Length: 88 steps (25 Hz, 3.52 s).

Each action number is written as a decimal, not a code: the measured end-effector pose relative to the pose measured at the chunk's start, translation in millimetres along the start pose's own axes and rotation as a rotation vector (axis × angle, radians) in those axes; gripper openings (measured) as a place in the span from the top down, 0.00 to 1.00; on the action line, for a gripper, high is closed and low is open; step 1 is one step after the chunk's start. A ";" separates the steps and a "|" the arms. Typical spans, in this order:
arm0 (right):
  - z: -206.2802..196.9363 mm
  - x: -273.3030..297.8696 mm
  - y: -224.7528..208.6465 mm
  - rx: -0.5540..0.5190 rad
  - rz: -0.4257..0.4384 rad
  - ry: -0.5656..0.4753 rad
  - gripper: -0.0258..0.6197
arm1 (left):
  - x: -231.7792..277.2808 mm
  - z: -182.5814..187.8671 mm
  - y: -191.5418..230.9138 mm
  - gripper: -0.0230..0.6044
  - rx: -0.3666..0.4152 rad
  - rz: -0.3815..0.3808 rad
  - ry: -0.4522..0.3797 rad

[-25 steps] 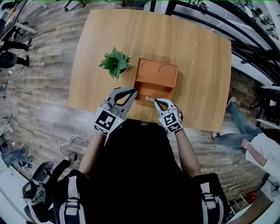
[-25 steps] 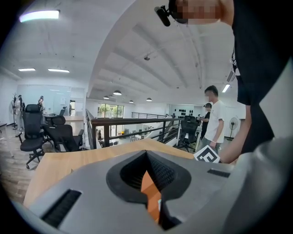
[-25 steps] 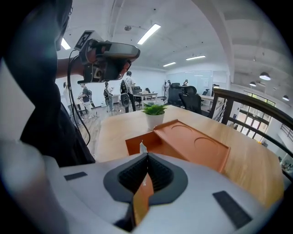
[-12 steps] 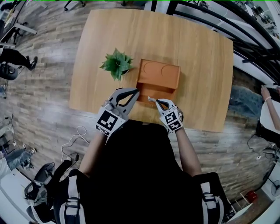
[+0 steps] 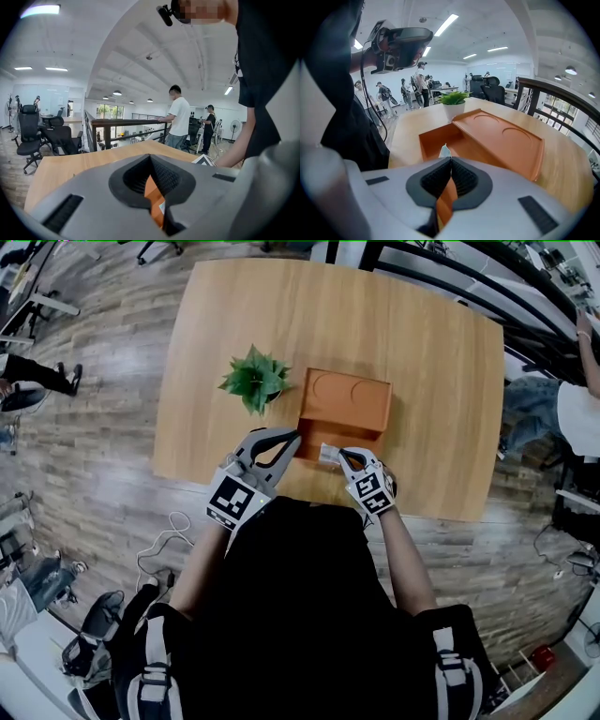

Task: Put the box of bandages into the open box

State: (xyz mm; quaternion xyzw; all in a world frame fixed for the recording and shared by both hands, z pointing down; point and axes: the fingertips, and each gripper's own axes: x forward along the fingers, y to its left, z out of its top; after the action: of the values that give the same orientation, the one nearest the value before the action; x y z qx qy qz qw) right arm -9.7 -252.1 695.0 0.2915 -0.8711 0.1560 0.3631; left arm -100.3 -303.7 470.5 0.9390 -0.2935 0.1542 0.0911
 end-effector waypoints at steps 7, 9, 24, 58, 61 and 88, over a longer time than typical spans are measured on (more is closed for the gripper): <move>-3.2 9.2 -4.6 -0.083 -0.056 0.063 0.92 | 0.9 -1.8 5.7 0.93 -0.003 -0.021 -0.007; -4.0 11.8 -3.9 -0.100 -0.060 0.074 0.92 | 1.5 -2.7 7.5 0.93 0.002 -0.026 -0.002; -8.6 24.8 -7.7 -0.049 -0.091 0.125 0.76 | -4.3 -6.6 17.2 0.93 -0.008 -0.033 -0.010; 34.3 -55.1 -10.5 0.121 -0.168 -0.126 0.92 | 6.8 -12.1 -14.7 0.93 0.018 -0.119 -0.013; 44.5 -67.5 -14.0 0.168 -0.161 -0.167 0.92 | 8.9 -18.0 -15.7 0.93 0.017 -0.131 0.010; 94.5 -135.3 -15.2 0.109 -0.227 -0.327 0.92 | 7.3 -26.1 -39.1 0.93 0.053 -0.127 0.037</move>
State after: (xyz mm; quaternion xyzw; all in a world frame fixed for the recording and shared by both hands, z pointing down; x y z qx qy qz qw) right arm 25.2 -256.2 533.0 0.4286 -0.8703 0.1117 0.2156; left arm -78.1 -269.0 494.2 0.9548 -0.2276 0.1731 0.0811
